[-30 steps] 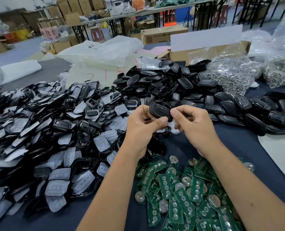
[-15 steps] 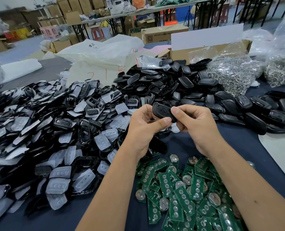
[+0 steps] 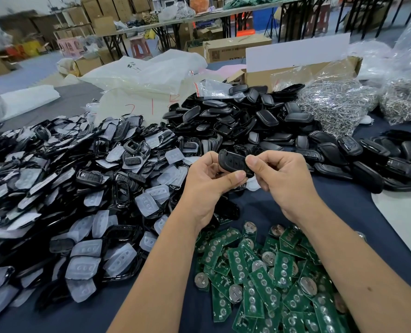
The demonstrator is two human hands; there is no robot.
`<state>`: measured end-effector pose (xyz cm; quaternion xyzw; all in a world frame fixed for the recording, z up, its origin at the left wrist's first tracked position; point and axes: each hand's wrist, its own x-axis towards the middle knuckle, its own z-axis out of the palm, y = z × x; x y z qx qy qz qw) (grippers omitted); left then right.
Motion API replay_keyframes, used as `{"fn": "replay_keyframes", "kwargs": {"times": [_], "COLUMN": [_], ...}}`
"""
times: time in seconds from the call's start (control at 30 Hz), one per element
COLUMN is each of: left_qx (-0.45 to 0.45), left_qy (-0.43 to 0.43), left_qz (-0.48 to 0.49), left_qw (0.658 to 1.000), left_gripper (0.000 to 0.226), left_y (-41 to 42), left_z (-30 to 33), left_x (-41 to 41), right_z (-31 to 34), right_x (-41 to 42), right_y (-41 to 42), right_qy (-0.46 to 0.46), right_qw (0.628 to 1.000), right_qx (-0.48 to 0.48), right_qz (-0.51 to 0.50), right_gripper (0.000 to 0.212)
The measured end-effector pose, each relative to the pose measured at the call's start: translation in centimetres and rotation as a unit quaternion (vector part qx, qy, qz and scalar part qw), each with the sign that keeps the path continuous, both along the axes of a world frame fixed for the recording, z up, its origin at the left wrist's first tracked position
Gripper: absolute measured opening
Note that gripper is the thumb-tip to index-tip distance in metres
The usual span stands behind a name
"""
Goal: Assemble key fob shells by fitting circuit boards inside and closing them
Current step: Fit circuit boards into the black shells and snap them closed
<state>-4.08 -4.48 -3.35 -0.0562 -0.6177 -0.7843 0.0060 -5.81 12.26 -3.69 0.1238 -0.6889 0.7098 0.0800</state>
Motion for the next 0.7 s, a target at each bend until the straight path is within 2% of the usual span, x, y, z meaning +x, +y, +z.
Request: {"fn": "replay_keyframes", "kwargs": {"times": [0.23,0.47,0.63,0.7], "left_qx": [-0.003,0.006,0.007,0.009], "left_qy": [-0.001,0.003,-0.002,-0.004], "left_qz": [0.007,0.024,0.044,0.045], "left_qw": [1.000,1.000,0.999,0.999], "left_gripper": [0.026,0.027,0.027,0.026], "left_y": [0.12,0.04,-0.08,-0.03], "left_z": [-0.06,-0.20,-0.34,-0.41], "left_x": [0.01,-0.20,-0.31,-0.33], "right_z": [-0.24,-0.19,-0.10,-0.09], "right_x": [-0.12,0.15,0.15,0.18], "right_y": [0.13,0.03,0.02,0.11], "right_qy": [0.024,0.074,0.095,0.078], "right_qw": [1.000,0.996,0.991,0.993], "right_qx": [0.013,0.045,0.084,0.087], "right_qz": [-0.006,-0.012,-0.036,-0.028], "right_gripper": [0.028,0.009,0.015,0.012]}}
